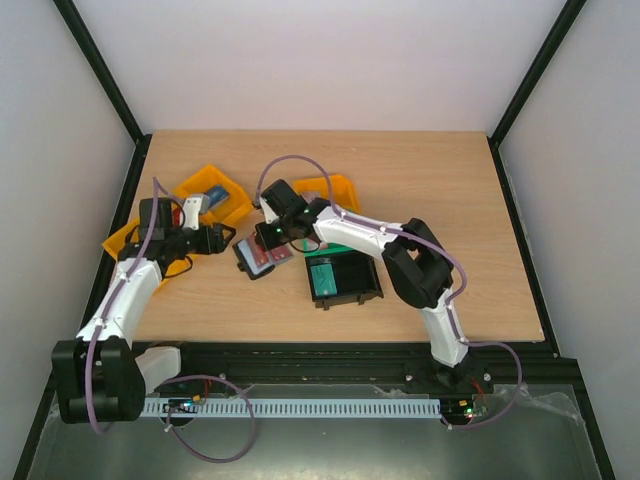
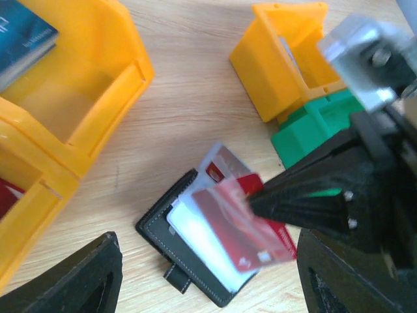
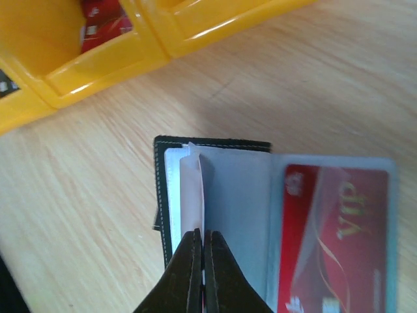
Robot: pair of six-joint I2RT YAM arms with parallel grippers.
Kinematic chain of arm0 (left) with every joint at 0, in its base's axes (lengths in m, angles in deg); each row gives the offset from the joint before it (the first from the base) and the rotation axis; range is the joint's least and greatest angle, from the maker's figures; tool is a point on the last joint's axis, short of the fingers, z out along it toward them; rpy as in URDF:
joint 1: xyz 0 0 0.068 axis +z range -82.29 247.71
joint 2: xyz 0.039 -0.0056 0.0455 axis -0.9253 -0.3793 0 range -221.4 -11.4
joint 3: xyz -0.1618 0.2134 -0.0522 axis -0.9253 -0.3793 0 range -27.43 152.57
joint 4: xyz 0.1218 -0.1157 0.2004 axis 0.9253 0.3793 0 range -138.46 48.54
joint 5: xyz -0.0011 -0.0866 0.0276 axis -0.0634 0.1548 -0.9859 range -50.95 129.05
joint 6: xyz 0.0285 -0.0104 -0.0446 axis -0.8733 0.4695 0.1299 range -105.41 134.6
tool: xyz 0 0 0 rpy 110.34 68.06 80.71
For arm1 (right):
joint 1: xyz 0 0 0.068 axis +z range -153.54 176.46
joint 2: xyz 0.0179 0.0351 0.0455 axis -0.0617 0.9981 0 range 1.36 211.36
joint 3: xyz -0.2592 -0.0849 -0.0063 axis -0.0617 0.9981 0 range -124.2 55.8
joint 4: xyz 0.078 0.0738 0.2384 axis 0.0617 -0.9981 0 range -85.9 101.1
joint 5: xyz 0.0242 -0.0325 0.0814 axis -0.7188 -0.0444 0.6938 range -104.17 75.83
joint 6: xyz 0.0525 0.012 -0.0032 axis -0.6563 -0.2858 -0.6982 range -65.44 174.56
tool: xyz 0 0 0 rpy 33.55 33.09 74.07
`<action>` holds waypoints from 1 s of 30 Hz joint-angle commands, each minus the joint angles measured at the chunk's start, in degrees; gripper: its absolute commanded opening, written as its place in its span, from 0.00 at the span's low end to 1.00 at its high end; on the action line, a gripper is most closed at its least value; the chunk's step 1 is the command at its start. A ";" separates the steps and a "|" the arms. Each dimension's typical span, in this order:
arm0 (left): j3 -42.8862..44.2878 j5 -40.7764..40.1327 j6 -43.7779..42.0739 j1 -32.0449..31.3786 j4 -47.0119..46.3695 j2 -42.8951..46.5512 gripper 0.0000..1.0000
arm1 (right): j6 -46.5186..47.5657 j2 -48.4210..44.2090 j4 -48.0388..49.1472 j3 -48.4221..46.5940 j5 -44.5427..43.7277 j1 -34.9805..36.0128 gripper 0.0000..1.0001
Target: Take the credit cards out of the card holder
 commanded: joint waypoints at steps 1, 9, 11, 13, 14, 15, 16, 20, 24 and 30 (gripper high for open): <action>-3.53 1.53 3.07 -2.53 -3.17 1.11 0.75 | 5.56 -4.91 -9.24 -2.17 -12.01 0.93 0.02; -8.62 2.37 9.82 -4.30 -7.10 0.78 0.75 | 9.40 -5.23 -15.07 -6.26 -20.46 1.98 0.02; -8.95 2.30 9.55 -4.30 -7.16 1.13 0.76 | 11.51 -5.25 -14.97 -6.39 -18.17 2.34 0.02; -9.33 2.06 10.05 -4.18 -7.56 1.12 0.77 | 12.43 -5.02 -13.83 -5.88 -11.50 2.66 0.01; -9.74 2.07 10.49 -3.95 -7.90 1.04 0.77 | 12.42 -4.77 -13.49 -5.86 -7.63 2.61 0.02; -10.09 2.01 10.85 -3.68 -8.25 0.99 0.77 | 11.95 -4.35 -13.54 -6.00 -5.71 2.76 0.02; -10.48 1.99 11.12 -3.52 -8.35 0.97 0.77 | 11.59 -4.19 -13.71 -5.93 -6.19 2.91 0.02; -12.27 2.02 13.44 -2.81 -9.09 1.42 0.82 | 12.06 -5.09 -11.67 -4.89 -4.14 2.87 0.02; -17.02 5.00 15.56 -2.76 -15.66 -0.09 0.90 | 7.82 -4.49 -7.07 -3.07 2.17 2.84 0.02; -22.06 7.64 16.83 -1.81 -27.72 -3.92 0.92 | 4.32 -3.13 -3.85 -0.79 2.90 1.30 0.02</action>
